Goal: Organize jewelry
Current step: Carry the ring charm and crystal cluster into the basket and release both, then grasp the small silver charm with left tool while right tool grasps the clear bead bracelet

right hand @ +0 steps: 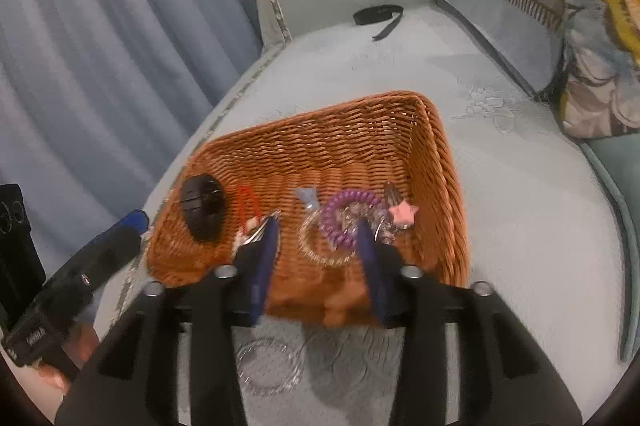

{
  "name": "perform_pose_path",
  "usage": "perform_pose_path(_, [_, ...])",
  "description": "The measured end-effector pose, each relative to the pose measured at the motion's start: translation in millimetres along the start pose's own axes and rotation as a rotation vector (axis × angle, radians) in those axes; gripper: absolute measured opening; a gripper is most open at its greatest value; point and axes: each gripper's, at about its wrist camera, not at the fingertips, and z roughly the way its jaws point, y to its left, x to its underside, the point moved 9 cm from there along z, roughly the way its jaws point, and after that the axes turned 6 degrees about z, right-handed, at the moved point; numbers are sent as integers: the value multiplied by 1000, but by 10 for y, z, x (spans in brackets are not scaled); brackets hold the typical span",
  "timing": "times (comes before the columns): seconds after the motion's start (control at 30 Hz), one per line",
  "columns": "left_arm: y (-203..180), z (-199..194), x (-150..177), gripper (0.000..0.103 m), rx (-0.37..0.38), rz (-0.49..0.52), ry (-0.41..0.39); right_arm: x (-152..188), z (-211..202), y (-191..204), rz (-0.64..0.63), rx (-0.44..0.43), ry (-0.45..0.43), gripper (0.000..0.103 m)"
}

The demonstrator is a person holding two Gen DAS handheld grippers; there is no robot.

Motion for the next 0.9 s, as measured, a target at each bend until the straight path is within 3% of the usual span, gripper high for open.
perform_pose_path(0.2, [-138,-591,81,63,3,18,-57,288,-451,112,-27,-32,-45,46])
perform_pose_path(0.37, [-170,-784,349,63,-30,17,-34,644,-517,208,-84,4,-26,46])
perform_pose_path(0.6, [18,-598,746,61,-67,-20,51,1038,-77,298,-136,78,76,37])
perform_pose_path(0.73, [163,-416,912,50,-72,-52,91,1136,165,269,-172,170,93,37])
perform_pose_path(0.83, [241,-296,1008,49,-86,-60,121,1175,303,243,-182,214,115,27])
perform_pose_path(0.9, [247,-252,1034,49,-85,-61,128,1181,337,242,-198,235,122,26])
